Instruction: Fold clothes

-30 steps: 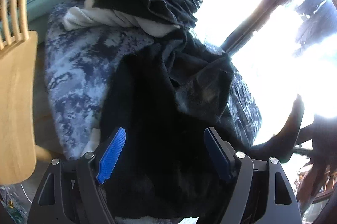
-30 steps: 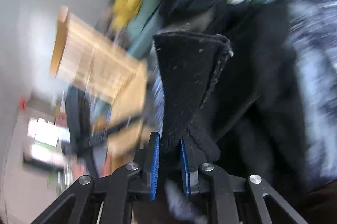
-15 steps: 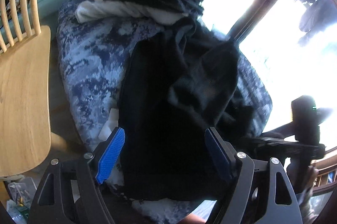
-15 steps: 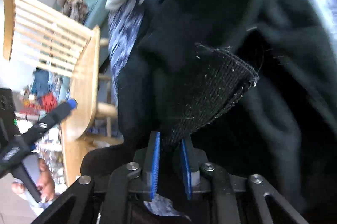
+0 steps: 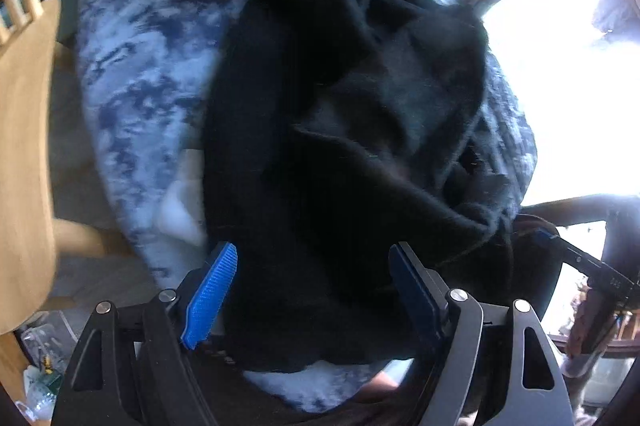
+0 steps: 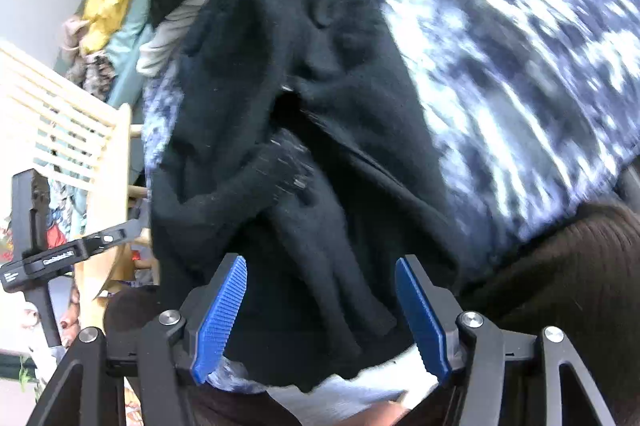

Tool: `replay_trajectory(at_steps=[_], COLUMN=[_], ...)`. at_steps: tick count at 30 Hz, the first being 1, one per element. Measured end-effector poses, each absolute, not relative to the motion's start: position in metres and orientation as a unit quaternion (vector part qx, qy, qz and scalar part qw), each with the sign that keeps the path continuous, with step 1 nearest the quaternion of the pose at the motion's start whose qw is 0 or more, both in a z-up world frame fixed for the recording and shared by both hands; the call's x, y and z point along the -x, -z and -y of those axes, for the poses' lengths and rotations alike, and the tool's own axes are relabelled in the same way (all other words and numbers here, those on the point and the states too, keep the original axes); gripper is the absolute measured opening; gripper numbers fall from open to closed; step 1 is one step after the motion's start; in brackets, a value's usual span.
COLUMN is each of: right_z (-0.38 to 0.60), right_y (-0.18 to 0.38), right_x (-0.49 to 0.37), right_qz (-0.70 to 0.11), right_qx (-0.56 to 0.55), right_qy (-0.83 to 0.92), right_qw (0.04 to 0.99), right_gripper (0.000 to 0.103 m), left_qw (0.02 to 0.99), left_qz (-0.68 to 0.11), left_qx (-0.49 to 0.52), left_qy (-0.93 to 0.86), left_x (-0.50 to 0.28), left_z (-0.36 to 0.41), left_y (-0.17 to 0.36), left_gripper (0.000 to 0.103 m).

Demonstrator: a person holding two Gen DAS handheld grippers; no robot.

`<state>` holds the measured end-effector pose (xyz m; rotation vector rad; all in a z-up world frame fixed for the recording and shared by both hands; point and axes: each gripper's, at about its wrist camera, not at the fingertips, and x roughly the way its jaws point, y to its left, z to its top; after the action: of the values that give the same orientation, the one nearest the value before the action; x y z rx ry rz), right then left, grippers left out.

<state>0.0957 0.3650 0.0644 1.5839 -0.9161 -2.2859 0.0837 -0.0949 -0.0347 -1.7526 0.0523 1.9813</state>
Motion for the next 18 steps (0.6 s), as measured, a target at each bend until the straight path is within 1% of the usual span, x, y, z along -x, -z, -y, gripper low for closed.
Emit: replay_trajectory(at_steps=[4,7,8,10,11,12,13,14,15,18], right_z=[-0.345,-0.345,-0.348,-0.354,-0.357,-0.358,-0.358,-0.357,-0.356,-0.347], right_y=[-0.081,-0.083,-0.077,-0.056,-0.046,-0.04,-0.038,-0.039,-0.043,-0.062], right_x=[-0.079,-0.063,-0.055,-0.036,-0.029,-0.025,-0.024,-0.024,-0.027,-0.045], right_qz=[0.267,0.237,0.241,0.277,0.305,0.319,0.323,0.32,0.322,0.348], right_qx=[-0.523,-0.515,-0.52,-0.54,-0.546,-0.548,-0.548,-0.545,-0.538,-0.515], right_qy=[0.794,0.812,0.807,0.78,0.763,0.755,0.753,0.757,0.76,0.751], right_qw=[0.158,0.141,0.14,0.151,0.164,0.167,0.168,0.167,0.172,0.223], right_gripper=[0.064,0.065,0.065,0.065,0.061,0.048,0.037,0.017,0.01,0.008], left_qw=[0.273,0.29,0.297,0.305,0.302,0.3,0.293,0.289,0.286,0.281], left_qz=[-0.043,-0.041,-0.033,-0.017,-0.012,-0.007,-0.005,-0.002,0.001,0.016], left_qx=[0.64,0.643,0.646,0.651,0.653,0.654,0.655,0.656,0.657,0.656], left_qy=[-0.717,-0.707,-0.703,-0.694,-0.695,-0.695,-0.697,-0.697,-0.698,-0.7], left_x=[-0.092,-0.095,-0.094,-0.092,-0.09,-0.088,-0.087,-0.086,-0.084,-0.078], left_z=[0.073,0.062,0.061,0.061,0.061,0.062,0.065,0.067,0.07,0.081], left_y=[0.034,0.035,0.035,0.037,0.038,0.039,0.04,0.04,0.04,0.037], left_gripper=[0.08,0.08,0.08,0.08,0.08,0.08,0.081,0.081,0.081,0.081])
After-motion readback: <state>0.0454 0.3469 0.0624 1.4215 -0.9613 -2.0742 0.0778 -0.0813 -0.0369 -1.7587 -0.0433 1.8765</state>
